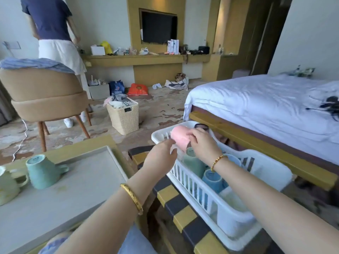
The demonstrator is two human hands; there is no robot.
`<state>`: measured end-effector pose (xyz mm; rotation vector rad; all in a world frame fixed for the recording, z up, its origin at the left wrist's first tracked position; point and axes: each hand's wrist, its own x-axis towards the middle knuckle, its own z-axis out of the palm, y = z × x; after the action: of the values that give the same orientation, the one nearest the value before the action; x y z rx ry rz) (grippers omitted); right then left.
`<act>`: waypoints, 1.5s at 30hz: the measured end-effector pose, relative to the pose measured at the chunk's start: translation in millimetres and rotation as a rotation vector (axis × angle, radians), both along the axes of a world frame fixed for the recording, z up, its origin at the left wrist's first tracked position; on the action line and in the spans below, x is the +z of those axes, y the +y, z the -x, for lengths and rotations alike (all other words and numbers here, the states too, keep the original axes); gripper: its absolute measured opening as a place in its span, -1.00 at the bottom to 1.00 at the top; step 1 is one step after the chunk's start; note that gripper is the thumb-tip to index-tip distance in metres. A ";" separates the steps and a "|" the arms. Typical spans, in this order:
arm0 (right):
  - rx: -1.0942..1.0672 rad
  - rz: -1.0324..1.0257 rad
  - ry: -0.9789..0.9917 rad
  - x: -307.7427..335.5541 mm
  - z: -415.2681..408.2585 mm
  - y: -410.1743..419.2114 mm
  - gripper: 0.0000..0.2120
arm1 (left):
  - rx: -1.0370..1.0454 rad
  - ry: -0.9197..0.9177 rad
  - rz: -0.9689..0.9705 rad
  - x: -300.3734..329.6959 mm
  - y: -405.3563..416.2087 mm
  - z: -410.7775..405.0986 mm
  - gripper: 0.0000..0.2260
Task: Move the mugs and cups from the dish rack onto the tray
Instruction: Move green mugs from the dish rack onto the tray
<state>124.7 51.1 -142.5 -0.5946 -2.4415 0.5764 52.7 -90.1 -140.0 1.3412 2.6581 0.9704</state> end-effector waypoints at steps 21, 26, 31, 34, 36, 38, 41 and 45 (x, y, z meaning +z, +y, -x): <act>-0.022 0.433 -0.084 -39.4 -33.3 29.2 -0.56 | 0.026 0.046 0.342 -46.8 71.9 -19.5 -0.49; -0.030 0.434 -0.053 -41.6 -32.9 31.7 -0.57 | 0.057 -0.018 0.231 -50.4 71.0 -17.7 -0.53; -0.068 0.438 -0.001 -44.2 -32.8 37.6 -0.59 | 0.068 -0.080 0.105 -51.5 66.2 -20.9 -0.54; -0.076 0.447 -0.007 -46.6 -35.9 41.1 -0.63 | 0.059 -0.173 -0.043 -47.0 63.5 -21.8 -0.52; -0.075 0.472 0.014 -45.2 -35.7 40.5 -0.69 | 0.046 -0.275 -0.172 -41.0 60.4 -18.8 -0.55; -0.058 0.481 0.065 -41.7 -34.9 38.6 -0.74 | 0.042 -0.354 -0.249 -35.5 54.8 -13.9 -0.54; -0.001 0.417 0.085 -37.1 -33.7 34.2 -0.74 | 0.057 -0.469 -0.353 -29.8 42.7 -8.0 -0.44; 0.041 0.307 0.121 -30.8 -33.5 24.3 -0.66 | 0.025 -0.491 -0.498 -14.5 31.6 -7.4 -0.42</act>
<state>158.2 75.4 -173.3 -0.6120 -2.2726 0.9857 60.0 -58.5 -154.5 0.9419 2.1450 1.7762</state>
